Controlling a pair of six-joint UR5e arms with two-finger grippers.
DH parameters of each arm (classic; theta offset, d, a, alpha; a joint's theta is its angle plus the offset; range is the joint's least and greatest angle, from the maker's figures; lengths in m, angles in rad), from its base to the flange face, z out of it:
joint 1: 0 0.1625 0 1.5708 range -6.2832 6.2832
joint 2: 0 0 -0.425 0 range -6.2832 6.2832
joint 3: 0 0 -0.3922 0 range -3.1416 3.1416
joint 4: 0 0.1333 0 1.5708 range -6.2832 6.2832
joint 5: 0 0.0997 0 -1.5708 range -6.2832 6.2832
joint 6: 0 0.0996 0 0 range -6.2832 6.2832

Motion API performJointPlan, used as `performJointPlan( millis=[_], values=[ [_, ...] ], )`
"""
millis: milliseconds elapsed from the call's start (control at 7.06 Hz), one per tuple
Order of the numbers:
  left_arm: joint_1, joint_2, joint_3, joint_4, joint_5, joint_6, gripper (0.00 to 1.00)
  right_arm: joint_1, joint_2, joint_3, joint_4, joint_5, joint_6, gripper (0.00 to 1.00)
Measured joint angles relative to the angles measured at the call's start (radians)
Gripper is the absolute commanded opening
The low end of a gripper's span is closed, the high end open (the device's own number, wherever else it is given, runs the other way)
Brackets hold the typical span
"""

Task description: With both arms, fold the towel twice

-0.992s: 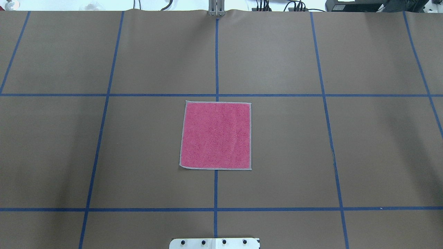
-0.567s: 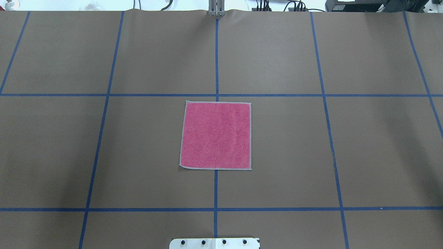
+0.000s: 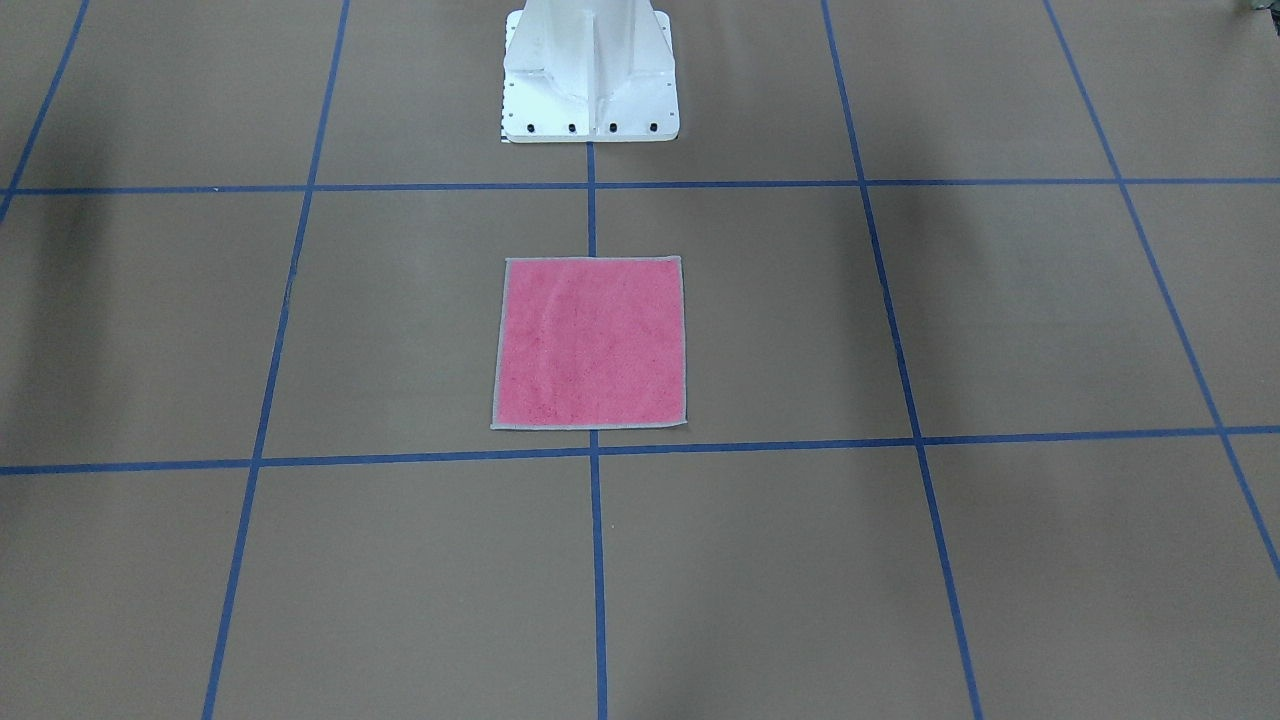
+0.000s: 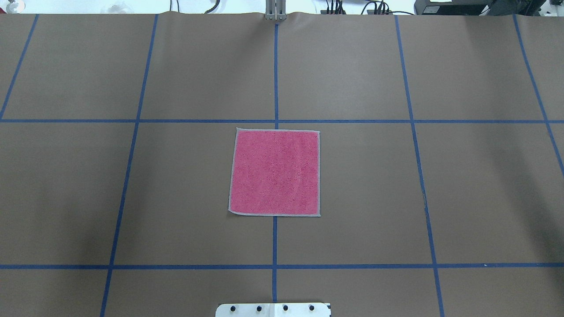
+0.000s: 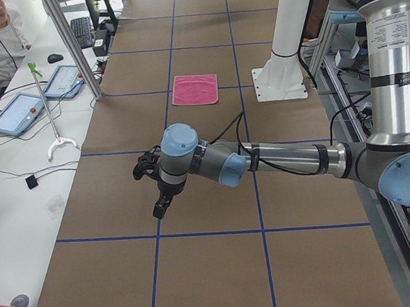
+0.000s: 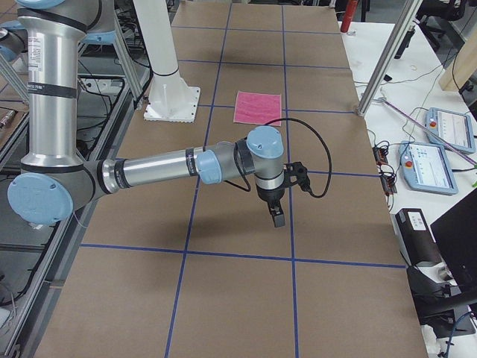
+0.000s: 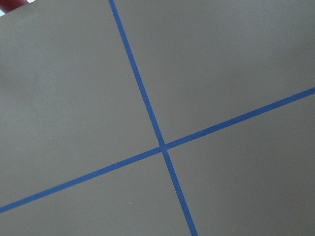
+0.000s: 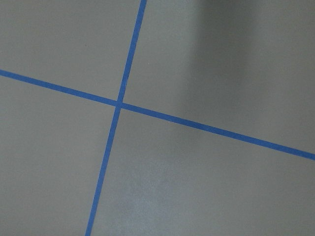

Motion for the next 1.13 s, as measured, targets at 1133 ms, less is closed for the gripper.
performJointPlan(
  millis=[1133],
  values=[
    [0.35, -0.264, 0.001, -0.175, 0.007, -0.778, 1.0, -0.316, 0.279, -0.031, 0.211, -0.005, 0.828, 0.99]
  ],
)
